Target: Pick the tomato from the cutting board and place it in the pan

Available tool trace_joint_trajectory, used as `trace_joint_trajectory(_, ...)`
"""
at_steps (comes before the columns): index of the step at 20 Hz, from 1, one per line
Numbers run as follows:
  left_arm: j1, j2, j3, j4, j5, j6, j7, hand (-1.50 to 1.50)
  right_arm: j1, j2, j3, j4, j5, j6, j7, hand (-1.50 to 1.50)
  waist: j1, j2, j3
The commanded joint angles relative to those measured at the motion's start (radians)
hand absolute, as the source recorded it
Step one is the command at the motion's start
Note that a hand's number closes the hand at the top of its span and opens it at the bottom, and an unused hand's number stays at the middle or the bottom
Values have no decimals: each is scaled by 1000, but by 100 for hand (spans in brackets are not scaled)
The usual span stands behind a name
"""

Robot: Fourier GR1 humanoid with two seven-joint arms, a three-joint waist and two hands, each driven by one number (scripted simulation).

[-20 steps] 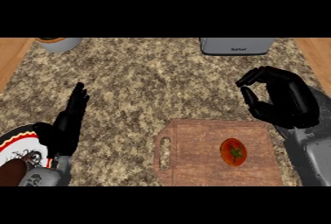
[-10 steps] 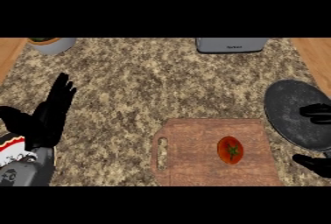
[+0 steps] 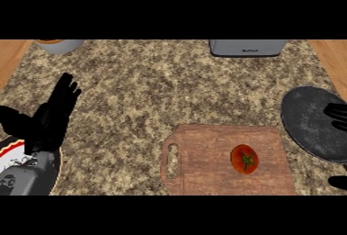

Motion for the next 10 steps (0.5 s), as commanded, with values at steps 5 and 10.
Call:
trace_joint_trajectory(5, -14, -20, -5, 22, -29, 1, 6, 0, -31, -54, 112, -242, 252, 19, 314, -150, 3, 0, -2)
trace_joint_trajectory(10, -2, -40, -18, -6, -40, 10, 4, 0, -45, -89, 278, -260, 447, 112, 452, -150, 17, 2, -2)
